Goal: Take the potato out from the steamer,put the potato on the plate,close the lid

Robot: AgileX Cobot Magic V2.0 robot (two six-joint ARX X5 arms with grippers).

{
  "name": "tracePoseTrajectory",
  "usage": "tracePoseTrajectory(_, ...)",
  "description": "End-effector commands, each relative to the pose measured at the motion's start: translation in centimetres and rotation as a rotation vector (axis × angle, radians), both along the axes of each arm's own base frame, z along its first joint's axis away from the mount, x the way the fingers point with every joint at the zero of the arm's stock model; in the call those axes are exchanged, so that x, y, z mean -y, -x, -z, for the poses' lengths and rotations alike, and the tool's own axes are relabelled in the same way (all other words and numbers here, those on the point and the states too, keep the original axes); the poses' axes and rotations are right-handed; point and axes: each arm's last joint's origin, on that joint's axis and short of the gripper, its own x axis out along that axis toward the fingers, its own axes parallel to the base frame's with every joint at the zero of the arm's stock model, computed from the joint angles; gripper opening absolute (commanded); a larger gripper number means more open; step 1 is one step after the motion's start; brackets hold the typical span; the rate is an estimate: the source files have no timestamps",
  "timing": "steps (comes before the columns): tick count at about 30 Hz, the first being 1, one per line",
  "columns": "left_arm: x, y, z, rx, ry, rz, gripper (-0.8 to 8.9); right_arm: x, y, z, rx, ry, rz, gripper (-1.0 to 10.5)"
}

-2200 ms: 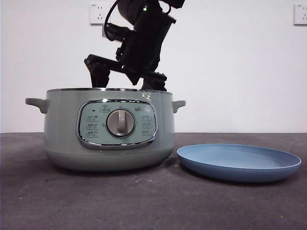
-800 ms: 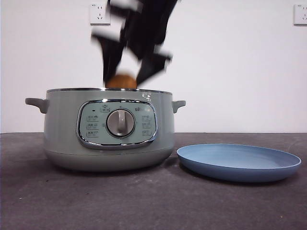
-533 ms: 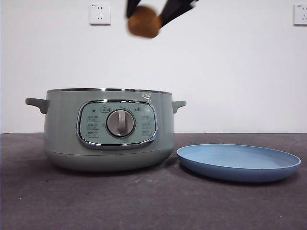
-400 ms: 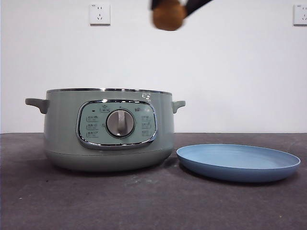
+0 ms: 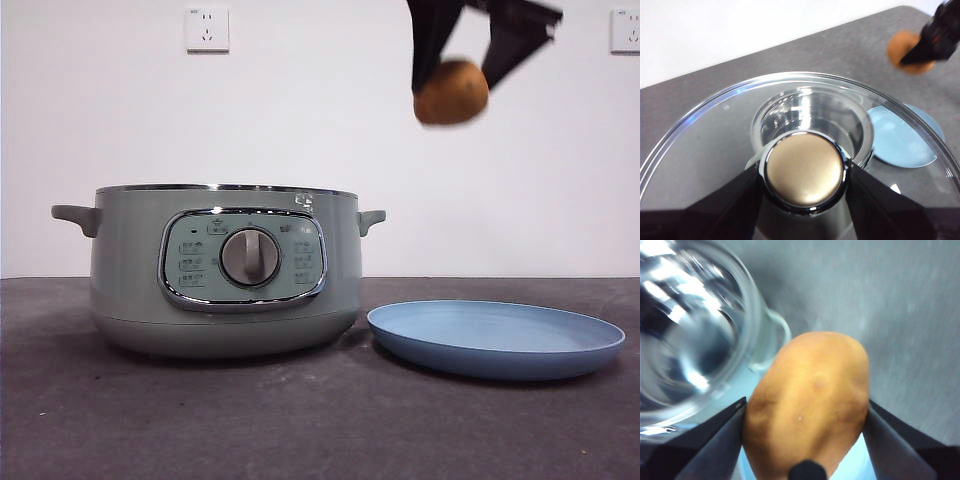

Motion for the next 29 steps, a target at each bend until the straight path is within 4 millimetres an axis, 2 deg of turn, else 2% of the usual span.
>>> tracePoseTrajectory(1,0.1,-0.3,-0.9,0.069,0.019,0.018,-0.09,0.2,-0.5,3.5,-0.061,0.022,0.013,-0.2)
tracePoseTrajectory(7,0.3,-1.0,-0.8,0.048,0.021,0.033,-0.09,0.5,-0.3,9.7,-0.124,0.033,0.043,-0.2)
tracePoseTrajectory(13,0.5,-1.8,-0.7,0.041,0.023,0.04,-0.09,0.9,0.6,14.3,-0.142,0.032,0.057,-0.2)
tracePoseTrajectory(22,0.8,-2.7,-0.6,0.029,0.029,0.06,-0.09,1.6,1.8,18.2,-0.14,0.023,0.076,-0.2)
tracePoseTrajectory(29,1.0,-3.5,-0.6,0.038,0.033,0.065,-0.09,2.1,1.9,18.6,-0.15,0.025,0.089,-0.2)
